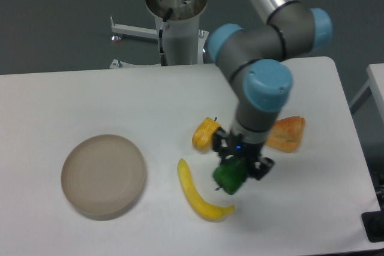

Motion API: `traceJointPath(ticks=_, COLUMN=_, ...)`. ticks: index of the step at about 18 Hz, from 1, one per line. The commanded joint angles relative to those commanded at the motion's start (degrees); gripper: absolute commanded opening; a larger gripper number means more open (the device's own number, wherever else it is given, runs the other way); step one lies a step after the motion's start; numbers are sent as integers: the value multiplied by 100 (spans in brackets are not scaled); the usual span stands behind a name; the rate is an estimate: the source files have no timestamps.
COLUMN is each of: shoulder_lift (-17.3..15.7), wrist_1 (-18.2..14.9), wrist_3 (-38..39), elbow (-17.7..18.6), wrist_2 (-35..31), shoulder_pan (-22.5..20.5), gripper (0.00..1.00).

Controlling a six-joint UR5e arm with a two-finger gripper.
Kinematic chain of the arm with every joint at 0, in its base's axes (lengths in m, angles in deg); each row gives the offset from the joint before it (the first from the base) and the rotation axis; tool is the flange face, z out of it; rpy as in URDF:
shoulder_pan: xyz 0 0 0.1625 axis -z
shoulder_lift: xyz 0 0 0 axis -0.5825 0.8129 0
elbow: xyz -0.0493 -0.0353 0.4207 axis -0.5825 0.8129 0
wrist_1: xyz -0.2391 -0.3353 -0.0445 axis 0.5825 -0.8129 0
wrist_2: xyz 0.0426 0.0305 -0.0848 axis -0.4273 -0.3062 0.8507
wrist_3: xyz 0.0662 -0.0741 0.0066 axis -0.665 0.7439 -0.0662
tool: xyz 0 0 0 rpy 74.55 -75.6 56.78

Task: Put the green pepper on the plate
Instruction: 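Carry the green pepper over the banana toward the beige plate, then lower the green pepper onto the plate and open the gripper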

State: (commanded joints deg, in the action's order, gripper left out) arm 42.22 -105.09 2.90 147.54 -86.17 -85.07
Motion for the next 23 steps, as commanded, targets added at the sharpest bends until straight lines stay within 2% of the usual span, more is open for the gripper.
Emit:
traceJointPath(ticks=5, shoulder_lift=-9, wrist_1=18, wrist_3=1072, elbow=79, wrist_2=-43, shoulder_pan=764, gripper=30)
traceJointPath(ticks=6, shoulder_lift=9, wrist_1=113, wrist_3=1380, elbow=114, wrist_2=-43, shoulder_pan=888, gripper=30)
traceJointPath(ticks=8, shoulder_lift=26, wrist_1=464, wrist_3=1515, elbow=280, wrist_2=-52, shoulder_pan=1064, gripper=30)
traceJointPath(ticks=13, shoulder_lift=17, wrist_1=1343, wrist_3=1559, elbow=992, wrist_2=-61, shoulder_pan=1320, gripper=30)
traceJointPath(ticks=14, shoulder_lift=9, wrist_1=1432, wrist_3=1507, elbow=1098, wrist_2=-61, shoulder_pan=1329, gripper=30)
traceJointPath(ticks=16, shoulder_lift=-18, wrist_1=1538, wrist_3=1227, elbow=1230, wrist_2=-35, shoulder_pan=1346, gripper=30)
traceJointPath(ticks=21, shoulder_lift=26, wrist_1=1547, wrist_3=541, elbow=1389, wrist_2=-35, shoulder_pan=1434, gripper=30)
traceJointPath(ticks=23, shoulder_lift=-17, wrist_1=1538, wrist_3=539, elbow=1529, wrist_2=-52, shoulder_pan=1443, gripper=30)
